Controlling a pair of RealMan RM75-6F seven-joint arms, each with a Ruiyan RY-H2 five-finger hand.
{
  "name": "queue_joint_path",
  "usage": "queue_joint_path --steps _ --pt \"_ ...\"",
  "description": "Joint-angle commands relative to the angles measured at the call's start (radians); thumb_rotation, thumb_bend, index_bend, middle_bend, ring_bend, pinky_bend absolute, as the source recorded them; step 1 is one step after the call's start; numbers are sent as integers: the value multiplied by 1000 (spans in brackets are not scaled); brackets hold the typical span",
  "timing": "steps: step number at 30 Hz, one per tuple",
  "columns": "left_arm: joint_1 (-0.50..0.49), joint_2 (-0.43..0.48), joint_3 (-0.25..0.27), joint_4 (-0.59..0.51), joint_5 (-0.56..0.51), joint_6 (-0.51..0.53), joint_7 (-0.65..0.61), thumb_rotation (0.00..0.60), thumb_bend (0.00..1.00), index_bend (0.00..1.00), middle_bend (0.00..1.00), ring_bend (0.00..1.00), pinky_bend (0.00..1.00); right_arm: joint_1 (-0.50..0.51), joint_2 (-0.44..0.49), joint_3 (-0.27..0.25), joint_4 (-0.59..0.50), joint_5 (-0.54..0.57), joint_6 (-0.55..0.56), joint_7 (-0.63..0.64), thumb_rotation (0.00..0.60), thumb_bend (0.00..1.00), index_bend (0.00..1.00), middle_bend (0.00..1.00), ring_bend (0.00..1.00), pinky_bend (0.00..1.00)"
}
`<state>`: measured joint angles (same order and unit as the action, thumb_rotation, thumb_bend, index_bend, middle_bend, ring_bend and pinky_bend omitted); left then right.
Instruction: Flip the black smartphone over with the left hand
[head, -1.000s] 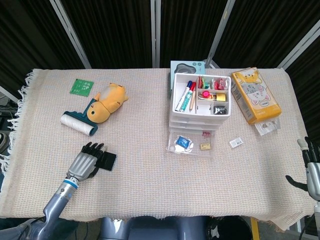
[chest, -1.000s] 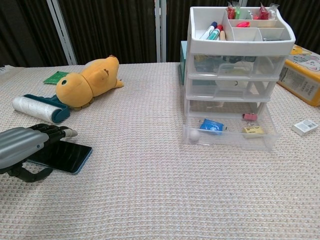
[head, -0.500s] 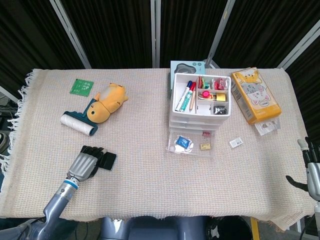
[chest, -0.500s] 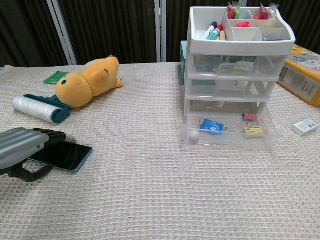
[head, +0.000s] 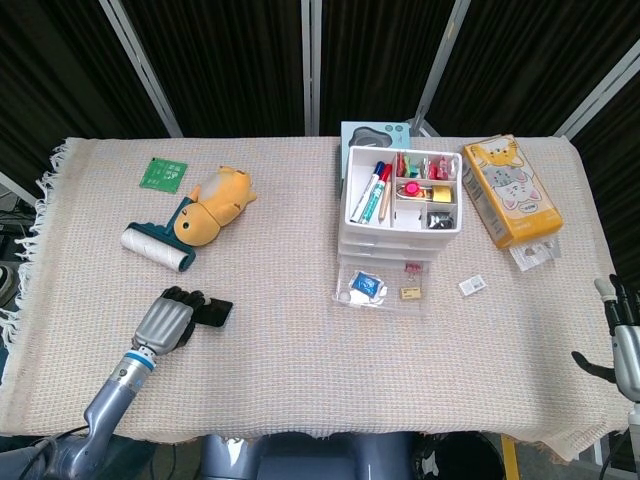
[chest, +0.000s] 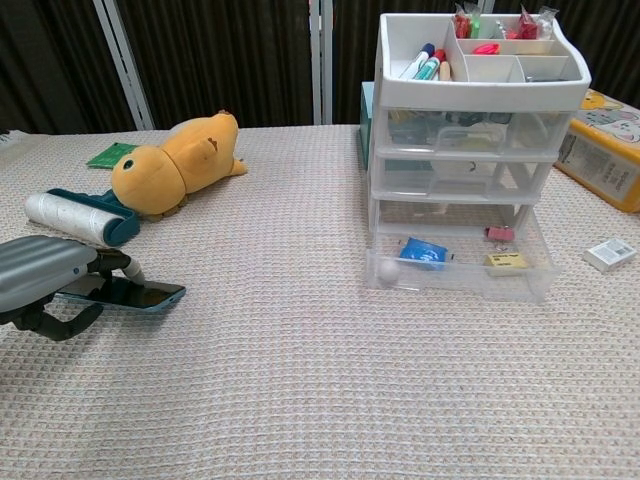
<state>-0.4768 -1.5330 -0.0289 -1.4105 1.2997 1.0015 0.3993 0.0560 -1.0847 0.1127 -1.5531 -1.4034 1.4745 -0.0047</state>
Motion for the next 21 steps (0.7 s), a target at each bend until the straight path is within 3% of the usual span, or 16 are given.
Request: queue_joint_path --steps 1,13,21 --pt "-18 19 -23 -38 -42 -11 55 600 651 256 194 281 167 1 -1 0 1 1 -2 -2 600 0 0 0 0 0" --pt "-90 -2 -108 -36 -150 -14 183 600 690 270 196 347 174 4 -7 0 9 11 -13 -10 600 0 0 0 0 0" --pt "-168 -72 -174 90 -216 -31 218 600 693 277 196 383 174 7 -13 2 19 21 -23 -12 600 0 0 0 0 0"
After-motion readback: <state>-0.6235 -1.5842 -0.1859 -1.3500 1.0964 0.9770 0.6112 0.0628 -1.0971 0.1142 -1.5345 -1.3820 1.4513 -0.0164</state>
